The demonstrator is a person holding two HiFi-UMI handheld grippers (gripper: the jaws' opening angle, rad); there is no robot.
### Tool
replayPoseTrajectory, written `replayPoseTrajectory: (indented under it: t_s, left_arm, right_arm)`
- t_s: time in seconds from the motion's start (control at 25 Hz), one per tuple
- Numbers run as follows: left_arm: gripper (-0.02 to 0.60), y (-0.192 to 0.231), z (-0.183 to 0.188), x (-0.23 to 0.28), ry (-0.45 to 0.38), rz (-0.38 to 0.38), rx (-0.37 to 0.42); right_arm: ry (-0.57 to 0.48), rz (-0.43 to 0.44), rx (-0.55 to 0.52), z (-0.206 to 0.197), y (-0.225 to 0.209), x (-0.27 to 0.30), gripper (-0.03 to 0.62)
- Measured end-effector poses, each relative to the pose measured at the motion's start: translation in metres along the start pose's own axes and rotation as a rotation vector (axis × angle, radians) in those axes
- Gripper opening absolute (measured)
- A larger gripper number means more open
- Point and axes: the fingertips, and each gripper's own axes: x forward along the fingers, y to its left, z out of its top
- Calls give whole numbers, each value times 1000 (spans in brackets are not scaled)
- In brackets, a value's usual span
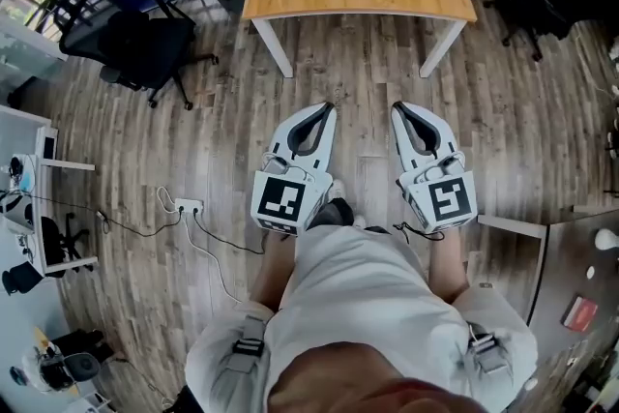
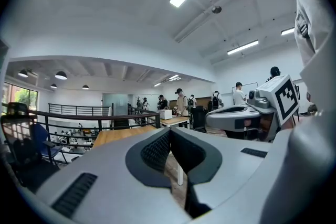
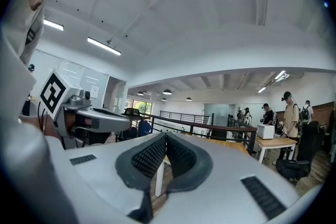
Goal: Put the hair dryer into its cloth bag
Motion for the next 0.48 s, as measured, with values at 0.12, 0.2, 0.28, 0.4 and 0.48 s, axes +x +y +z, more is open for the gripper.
replayPoseTrajectory:
  t_s: [0.12,0.2,0.28,0.4,0.48]
  left_arm:
    - [19,17,0,16,-3,-16,-2]
    - [19,29,2,27,-5,-23,1]
    - [18,40,4,35,-8,-27,1]
    - [18,57,5,45,-10,-29,0]
    - [18,68,4,50,-10,-29,-1]
  right_arm:
    - [5,-15,2,-1,-8,21,21]
    - [8,-23,2,-1,-13,34,21]
    - [11,-28,1,0,-16,48,21]
    - [14,-28,1,1,-18,67,21]
    - [16,-29,-1,1,-19,80,21]
